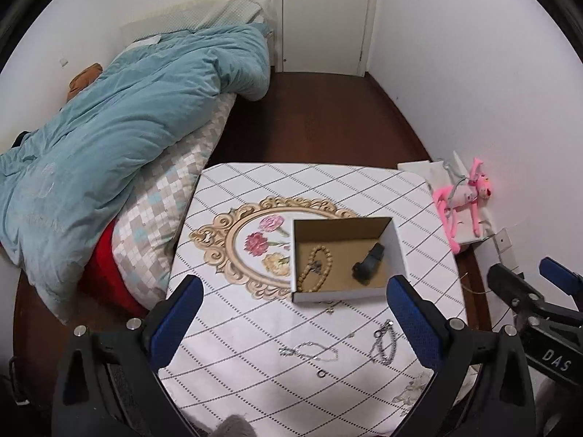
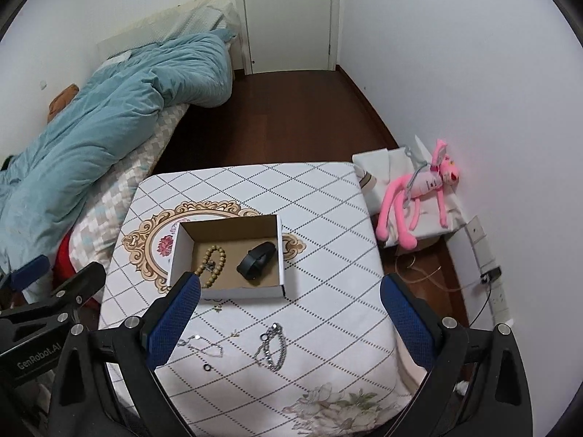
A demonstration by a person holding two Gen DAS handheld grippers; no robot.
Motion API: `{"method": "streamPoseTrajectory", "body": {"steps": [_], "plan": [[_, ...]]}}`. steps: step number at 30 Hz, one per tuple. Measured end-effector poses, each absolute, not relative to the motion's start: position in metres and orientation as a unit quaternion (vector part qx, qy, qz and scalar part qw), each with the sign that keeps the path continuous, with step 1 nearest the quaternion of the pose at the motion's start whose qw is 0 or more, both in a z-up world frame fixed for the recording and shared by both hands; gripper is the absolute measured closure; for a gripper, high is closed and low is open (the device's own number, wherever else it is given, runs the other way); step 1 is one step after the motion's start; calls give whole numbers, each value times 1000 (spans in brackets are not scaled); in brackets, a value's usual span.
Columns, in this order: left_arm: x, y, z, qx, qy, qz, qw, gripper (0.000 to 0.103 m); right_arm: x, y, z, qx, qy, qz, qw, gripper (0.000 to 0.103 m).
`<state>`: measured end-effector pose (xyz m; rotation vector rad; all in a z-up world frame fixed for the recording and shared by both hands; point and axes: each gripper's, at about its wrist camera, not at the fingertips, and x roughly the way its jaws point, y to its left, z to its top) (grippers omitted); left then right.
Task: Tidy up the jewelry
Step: 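Open both grippers and lift them out of the box, then grasp the dark chain bracelet with the right gripper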
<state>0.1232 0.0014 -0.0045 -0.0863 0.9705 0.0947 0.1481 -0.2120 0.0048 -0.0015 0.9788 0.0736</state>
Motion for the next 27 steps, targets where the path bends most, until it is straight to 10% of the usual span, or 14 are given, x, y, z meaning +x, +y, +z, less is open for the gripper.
{"method": "streamPoseTrajectory", "body": {"steps": [11,27], "plan": [[121,34,-100,-23,538,112,835,0,155,-225,-117,45,588,20,808,5],[112,32,-217,-14,646,91,758,2,146,-200,-248,-10,647,9,763,76]]}}
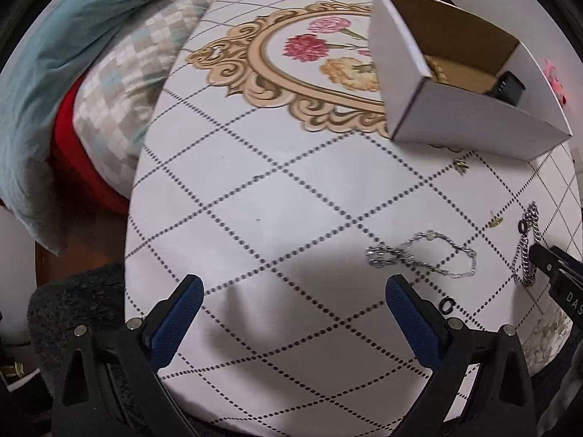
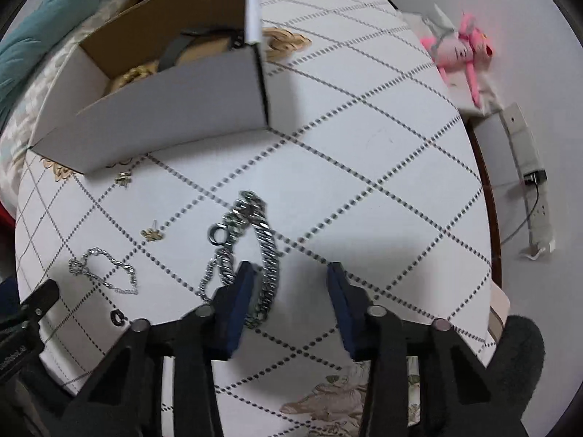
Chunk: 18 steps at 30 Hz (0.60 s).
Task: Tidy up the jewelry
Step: 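Grasp the dark chain bracelet with the right gripper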
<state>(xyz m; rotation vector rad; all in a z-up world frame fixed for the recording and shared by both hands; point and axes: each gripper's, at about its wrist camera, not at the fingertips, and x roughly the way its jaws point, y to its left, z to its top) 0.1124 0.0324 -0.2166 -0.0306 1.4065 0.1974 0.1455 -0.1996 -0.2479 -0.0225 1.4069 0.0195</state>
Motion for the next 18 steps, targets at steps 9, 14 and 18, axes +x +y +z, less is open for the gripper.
{"method": "streamPoseTrajectory", "body": {"steps": [9,14,18], "plan": [[120,-25,-199,12,624,25,781,3,137,-240,-248,57,647,13,760,96],[130,-52,-201,15,627,-1,779,3,132,-268,-241,82,636,7,767,96],[136,-75,-204,20,629,-16,777,11,133,-284,-239,94,632,-2,769,96]]}}
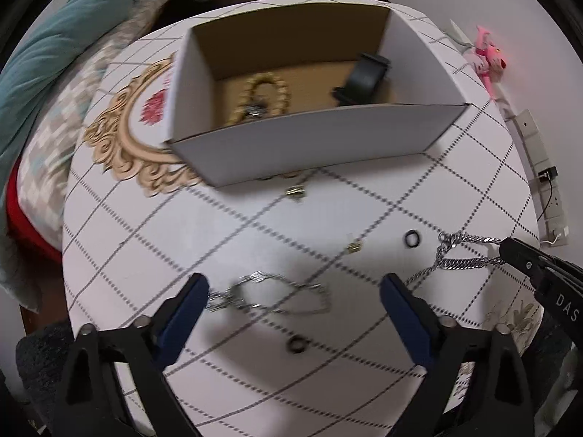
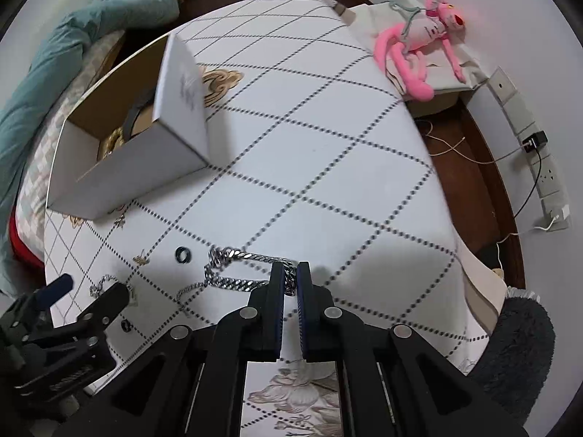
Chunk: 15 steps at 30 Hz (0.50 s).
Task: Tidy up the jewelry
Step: 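Grasp the dark chain bracelet with the right gripper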
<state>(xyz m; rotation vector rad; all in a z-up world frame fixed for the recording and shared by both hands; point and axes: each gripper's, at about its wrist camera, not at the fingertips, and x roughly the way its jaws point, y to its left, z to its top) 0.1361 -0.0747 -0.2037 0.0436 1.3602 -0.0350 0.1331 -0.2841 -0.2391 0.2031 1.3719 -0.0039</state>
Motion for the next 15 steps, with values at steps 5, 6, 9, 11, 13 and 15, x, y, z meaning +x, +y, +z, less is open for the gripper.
{"method": "streamPoseTrajectory", "body": {"steps": [5,6,9,11,13,15], "plan": [[145,-90,-209,31,628,-24,777,26,155,-294,-230,99,635,-8,766,96],[147,-91,-211,33,628,-25,777,34,155,-295,-229,99,635,-9,766,96],[156,-92,-218,40,631,-32,774,72,155,-298,-231,101,636,-10,765,96],[157,-95,-221,42,635,-38,770,88,156,-299,-231,100,636,-11,765,96],[157,-96,-223,44,635,-41,770,95,154,-298,-229,102,635,-10,766,96],[155,-96,-222,43,633,-42,772,98,156,-299,-226,105,633,-8,767,100]]}}
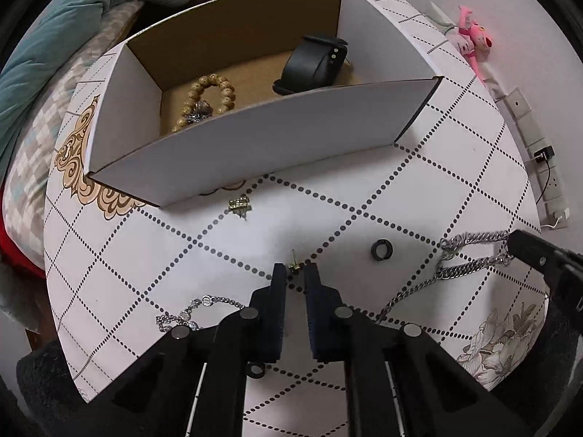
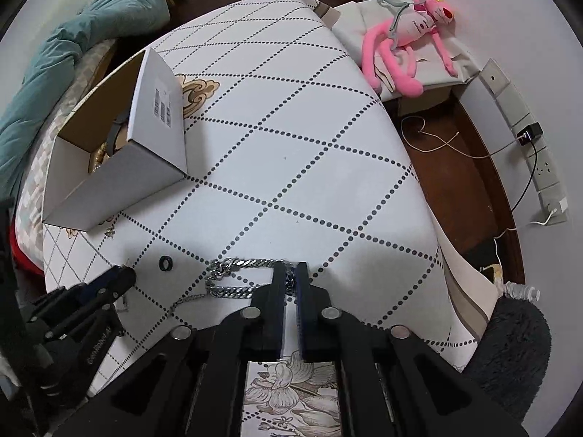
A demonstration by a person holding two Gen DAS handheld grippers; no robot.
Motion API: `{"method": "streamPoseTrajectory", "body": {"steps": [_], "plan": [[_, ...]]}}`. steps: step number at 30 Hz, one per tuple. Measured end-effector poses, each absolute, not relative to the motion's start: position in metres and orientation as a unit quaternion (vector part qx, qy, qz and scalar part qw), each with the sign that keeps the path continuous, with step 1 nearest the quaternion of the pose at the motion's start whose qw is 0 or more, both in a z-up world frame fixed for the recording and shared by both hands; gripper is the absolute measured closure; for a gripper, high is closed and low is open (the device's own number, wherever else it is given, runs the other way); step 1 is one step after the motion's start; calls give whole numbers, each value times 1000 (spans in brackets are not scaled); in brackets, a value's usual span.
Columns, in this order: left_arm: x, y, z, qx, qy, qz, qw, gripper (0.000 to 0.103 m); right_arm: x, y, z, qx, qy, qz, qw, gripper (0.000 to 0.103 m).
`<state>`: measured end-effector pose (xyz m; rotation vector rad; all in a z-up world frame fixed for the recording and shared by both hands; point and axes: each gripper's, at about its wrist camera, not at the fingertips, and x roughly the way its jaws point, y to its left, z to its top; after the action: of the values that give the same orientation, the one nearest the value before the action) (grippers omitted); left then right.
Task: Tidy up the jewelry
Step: 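Grasp the dark chain bracelet with the right gripper, then lift the chain bracelet with the right gripper while the left grasps a small black ring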
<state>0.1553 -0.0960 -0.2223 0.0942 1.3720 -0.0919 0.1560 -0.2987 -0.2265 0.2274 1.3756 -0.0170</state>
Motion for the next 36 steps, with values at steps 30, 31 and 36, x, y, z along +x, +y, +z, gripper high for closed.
{"method": "streamPoseTrajectory", "body": {"steps": [30,31,36], "plan": [[125,12,-146,-119,591,-35,797,98,151,-265,-132,142,569,98,804,102],[122,10,-153,-120,599,-37,791,97,150,-264,-135,139,572,98,802,102],[111,-2,-195,-115,635,-39,763,95,143,-271,-169,149,605,88,777,102]]}}
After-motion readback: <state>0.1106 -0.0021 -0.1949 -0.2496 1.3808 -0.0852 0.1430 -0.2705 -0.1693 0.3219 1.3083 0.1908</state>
